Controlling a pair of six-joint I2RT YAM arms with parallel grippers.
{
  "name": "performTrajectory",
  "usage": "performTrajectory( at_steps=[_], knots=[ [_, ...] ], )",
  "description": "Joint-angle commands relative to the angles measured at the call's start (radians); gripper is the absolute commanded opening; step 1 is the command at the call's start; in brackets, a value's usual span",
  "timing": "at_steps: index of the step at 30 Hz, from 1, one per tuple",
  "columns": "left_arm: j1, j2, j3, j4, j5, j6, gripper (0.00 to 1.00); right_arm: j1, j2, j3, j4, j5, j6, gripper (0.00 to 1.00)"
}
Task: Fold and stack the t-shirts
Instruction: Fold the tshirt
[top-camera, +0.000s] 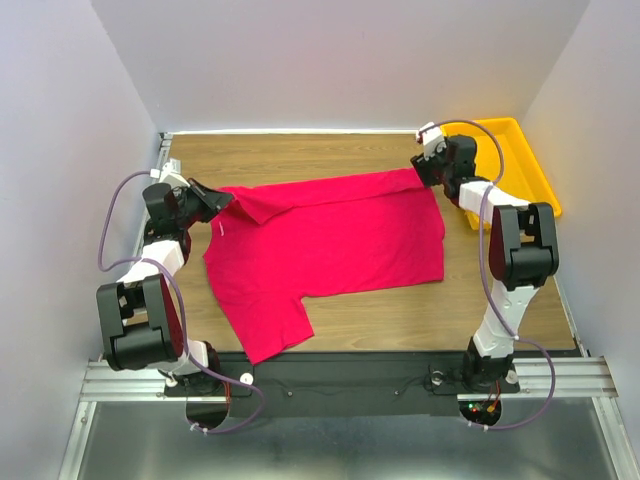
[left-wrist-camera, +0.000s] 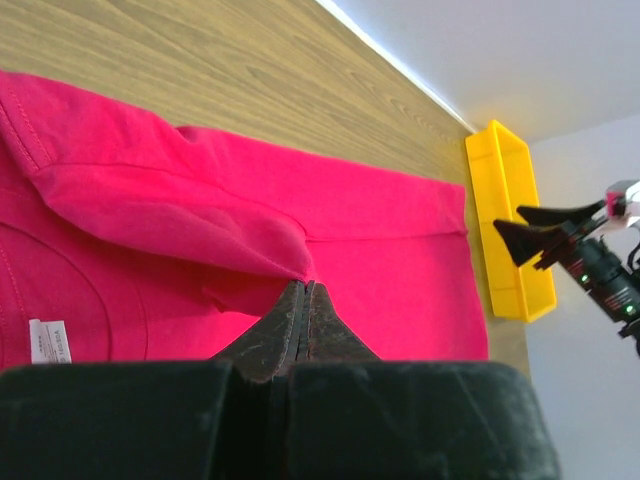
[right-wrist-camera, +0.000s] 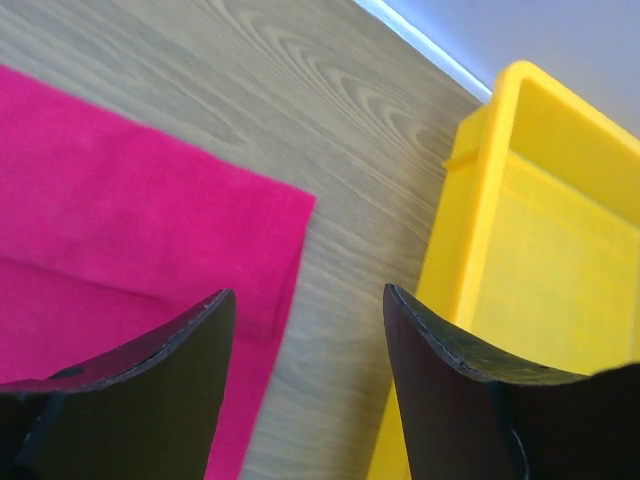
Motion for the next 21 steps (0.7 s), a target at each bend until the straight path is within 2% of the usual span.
performTrajectory(
  at_steps=[1, 8, 21],
  knots=[
    [0.009, -0.007, 0.002, 0.029, 0.046, 0.028, 0.00, -0.005, -0.034, 0.122, -0.135, -0.130, 0.144, 0.66],
    [0.009, -0.005, 0.005, 0.025, 0.046, 0.027, 0.00, -0.005, -0.018, 0.186, -0.313, -0.363, 0.229, 0.66],
    [0.009, -0.008, -0.004, -0.011, 0.035, 0.037, 0.00, -0.005, -0.044, 0.126, -0.390, -0.472, 0.227, 0.69]
  ],
)
